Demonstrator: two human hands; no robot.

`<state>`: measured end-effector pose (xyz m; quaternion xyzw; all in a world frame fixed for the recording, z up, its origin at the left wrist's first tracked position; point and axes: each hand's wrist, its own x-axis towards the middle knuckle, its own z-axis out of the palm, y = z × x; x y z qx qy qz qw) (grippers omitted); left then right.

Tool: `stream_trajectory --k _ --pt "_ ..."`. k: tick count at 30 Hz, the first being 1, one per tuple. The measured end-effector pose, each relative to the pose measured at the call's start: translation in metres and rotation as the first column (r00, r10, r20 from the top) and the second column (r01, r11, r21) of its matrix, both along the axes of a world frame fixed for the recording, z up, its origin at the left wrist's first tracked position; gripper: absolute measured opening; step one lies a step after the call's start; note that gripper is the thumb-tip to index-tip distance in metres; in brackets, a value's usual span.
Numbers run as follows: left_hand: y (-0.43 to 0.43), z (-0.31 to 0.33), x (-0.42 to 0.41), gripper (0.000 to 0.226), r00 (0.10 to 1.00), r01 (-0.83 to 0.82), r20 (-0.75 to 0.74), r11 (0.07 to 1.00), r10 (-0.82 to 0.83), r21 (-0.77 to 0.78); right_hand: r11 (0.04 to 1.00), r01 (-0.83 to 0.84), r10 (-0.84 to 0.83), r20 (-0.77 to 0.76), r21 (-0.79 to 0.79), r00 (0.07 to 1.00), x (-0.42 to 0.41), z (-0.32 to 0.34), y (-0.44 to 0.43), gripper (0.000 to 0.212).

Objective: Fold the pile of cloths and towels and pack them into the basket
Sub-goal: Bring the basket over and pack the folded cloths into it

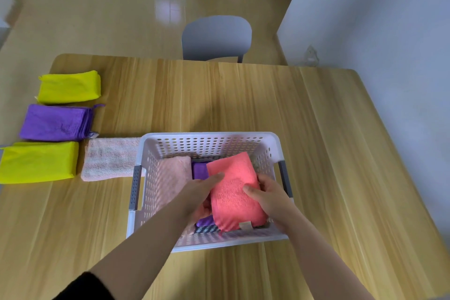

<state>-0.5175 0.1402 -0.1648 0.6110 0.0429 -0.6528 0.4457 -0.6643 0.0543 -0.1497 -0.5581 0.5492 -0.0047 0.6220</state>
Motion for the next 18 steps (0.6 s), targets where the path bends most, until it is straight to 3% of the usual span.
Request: stream_trajectory --k 3,5,7,12,18 --pt "-0.013 -0.016 -0.005 0.030 0.990 0.014 0.141 0.999 -0.007 -0.052 0.996 0.046 -0.051 -0.078 -0.072 0.996 -0.004 -0.008 0.005 0.015" --pt "-0.019 -0.023 -0.012 0.026 0.943 0.093 0.325 0.994 -0.069 -0.060 0.977 -0.013 -0.028 -0.190 -0.211 0.981 -0.004 -0.011 0.009 0.015" --pt "-0.024 -0.029 -0.018 0.024 0.904 0.113 0.419 0.993 -0.084 -0.045 0.944 -0.102 0.008 -0.287 -0.314 0.958 0.000 -0.011 0.012 0.023" --pt "-0.029 -0.040 -0.020 0.027 0.862 0.098 0.496 0.995 -0.100 0.030 0.819 -0.356 0.130 -0.458 -0.450 0.879 0.008 -0.018 0.014 0.061" --pt "-0.030 -0.043 -0.026 0.037 0.822 0.168 0.558 0.985 -0.113 -0.047 0.810 -0.423 0.191 -0.500 -0.406 0.845 0.006 -0.012 0.011 0.085"
